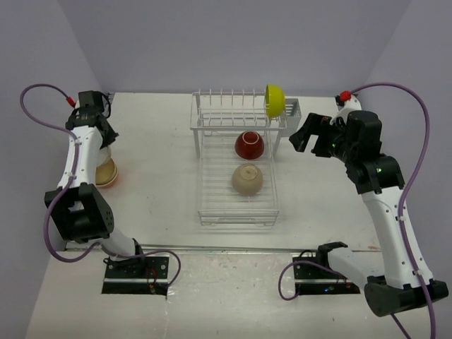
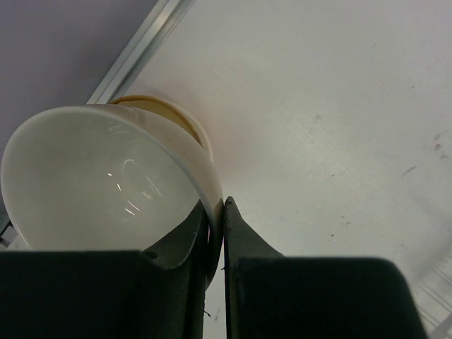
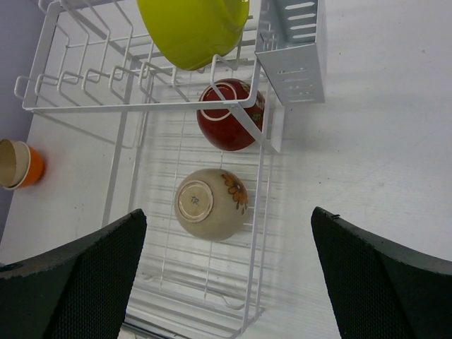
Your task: Unload the bowls from the dish rack
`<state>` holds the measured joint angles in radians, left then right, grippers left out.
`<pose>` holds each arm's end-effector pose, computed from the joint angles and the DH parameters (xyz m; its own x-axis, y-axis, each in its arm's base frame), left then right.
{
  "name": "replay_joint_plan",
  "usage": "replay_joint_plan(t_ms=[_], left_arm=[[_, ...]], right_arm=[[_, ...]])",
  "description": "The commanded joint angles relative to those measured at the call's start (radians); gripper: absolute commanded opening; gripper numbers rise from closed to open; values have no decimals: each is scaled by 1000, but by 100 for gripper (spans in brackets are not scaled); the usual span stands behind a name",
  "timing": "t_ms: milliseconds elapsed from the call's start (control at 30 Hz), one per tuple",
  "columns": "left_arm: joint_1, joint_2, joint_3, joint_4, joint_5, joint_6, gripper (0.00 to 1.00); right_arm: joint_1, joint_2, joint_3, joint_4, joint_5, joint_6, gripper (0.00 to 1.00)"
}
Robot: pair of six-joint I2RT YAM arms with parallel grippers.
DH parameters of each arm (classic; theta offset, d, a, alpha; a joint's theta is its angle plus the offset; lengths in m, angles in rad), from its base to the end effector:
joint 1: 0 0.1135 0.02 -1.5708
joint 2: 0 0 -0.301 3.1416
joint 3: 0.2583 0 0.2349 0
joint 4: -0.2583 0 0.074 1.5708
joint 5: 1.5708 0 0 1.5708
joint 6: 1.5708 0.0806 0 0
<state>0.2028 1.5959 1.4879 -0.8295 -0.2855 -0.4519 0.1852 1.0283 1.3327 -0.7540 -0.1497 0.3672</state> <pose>0.3376 0.0926 0.3276 -0.5546 -0.5418 -0.6315 -0.6655 0.7444 -0.0542 0.1960 0.0490 0.4298 -0.5115 0.2654 -0.8173 -0.1398 0.9128 0.3838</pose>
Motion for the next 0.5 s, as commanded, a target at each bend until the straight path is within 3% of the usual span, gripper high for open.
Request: replay_joint_plan(t_ms=[0, 200, 467], left_arm=[[47, -79, -67, 92, -87, 50, 0], [99, -67, -159, 135, -50, 59, 0], [101, -5, -133, 161, -23, 56, 0]], right_arm=[[7, 7, 13, 21, -21, 12, 99], [10, 12, 23, 15, -19, 7, 99], [10, 3, 14, 21, -14, 4, 99]])
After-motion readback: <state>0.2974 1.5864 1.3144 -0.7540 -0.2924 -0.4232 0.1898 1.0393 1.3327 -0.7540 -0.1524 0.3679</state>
